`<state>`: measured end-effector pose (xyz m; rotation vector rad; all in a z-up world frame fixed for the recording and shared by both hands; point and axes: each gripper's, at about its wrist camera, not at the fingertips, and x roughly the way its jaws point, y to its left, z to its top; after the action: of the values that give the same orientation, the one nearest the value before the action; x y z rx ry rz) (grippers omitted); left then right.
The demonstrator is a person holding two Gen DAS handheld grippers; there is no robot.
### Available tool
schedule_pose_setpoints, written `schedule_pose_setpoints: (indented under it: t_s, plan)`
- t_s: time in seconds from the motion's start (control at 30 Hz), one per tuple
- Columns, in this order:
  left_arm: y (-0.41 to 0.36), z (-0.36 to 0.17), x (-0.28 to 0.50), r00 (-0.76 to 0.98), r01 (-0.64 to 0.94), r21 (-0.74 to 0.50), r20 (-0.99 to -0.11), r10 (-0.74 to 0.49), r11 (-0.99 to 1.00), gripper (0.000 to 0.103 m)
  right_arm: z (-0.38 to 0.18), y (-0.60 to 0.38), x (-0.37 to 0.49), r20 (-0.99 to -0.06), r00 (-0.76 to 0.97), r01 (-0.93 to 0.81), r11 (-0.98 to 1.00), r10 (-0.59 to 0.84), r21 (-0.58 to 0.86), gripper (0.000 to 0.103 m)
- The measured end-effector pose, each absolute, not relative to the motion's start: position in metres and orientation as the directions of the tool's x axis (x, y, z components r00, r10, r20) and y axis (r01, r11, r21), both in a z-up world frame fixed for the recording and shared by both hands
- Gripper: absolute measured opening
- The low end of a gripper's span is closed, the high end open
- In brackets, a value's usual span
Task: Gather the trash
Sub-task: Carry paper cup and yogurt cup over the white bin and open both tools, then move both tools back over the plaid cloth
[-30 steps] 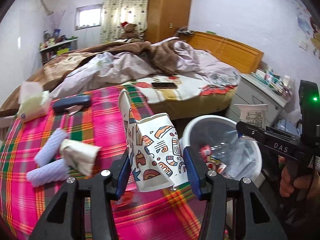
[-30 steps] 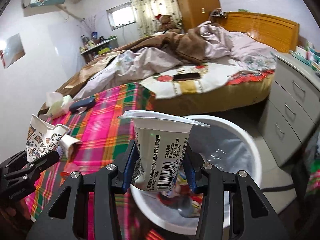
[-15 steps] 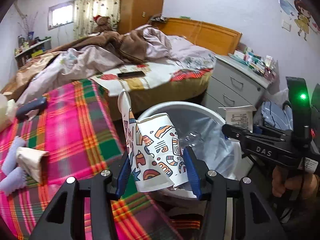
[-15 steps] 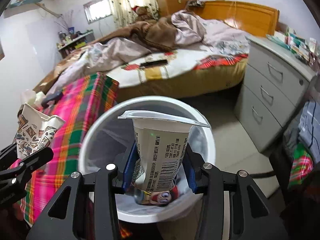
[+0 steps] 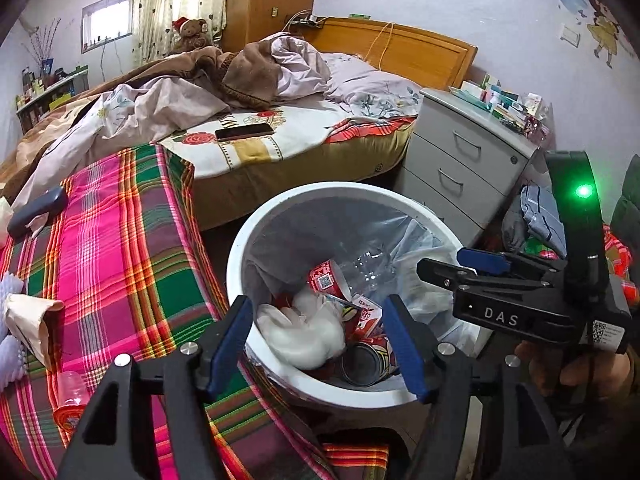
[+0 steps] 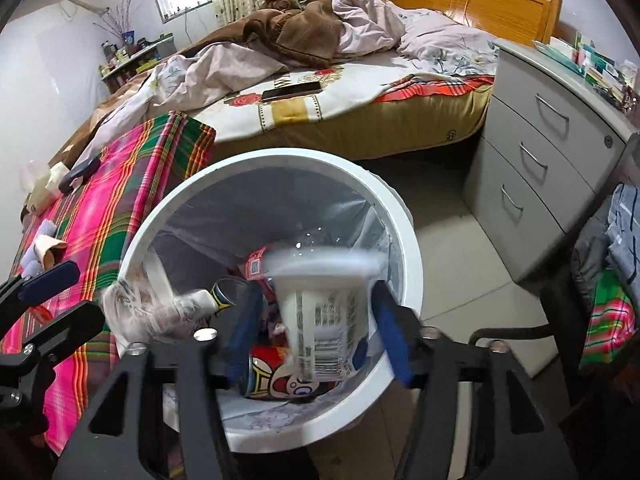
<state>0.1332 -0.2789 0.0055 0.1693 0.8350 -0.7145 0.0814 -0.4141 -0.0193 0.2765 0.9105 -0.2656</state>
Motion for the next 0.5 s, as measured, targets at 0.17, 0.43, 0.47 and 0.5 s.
schedule_pose_setpoints:
  t_s: [0.17,0.43,0.47,0.5]
  plan:
    - [-0.270,0.007,0.135,0.464,0.624,-0.141,-0.724,-0.510,0.768,0.071,-0.010,-0.412,0.076,-0.782,0.612,0.343,0.931,-0.122,0.123,0.062]
    - [-0.252,0.015,0.131,0.495,0.603,-0.146,-0.702,-0.512,0.784,0.071,0.007,-0.401,0.072,-0.744,0.657,0.335,0.932,-0.124,0.140,0.062]
    - [-0.249,0.016,0.131,0.502,0.597,-0.144,-0.700,-0.507,0.789,0.071,0.008,-0.399,0.073,-0.741,0.660,0.333,0.932,-0.123,0.142,0.062]
    - [-0.246,0.018,0.130,0.511,0.594,-0.138,-0.697,-0.504,0.792,0.071,0.009,-0.397,0.074,-0.738,0.664,0.329,0.933,-0.121,0.143,0.062]
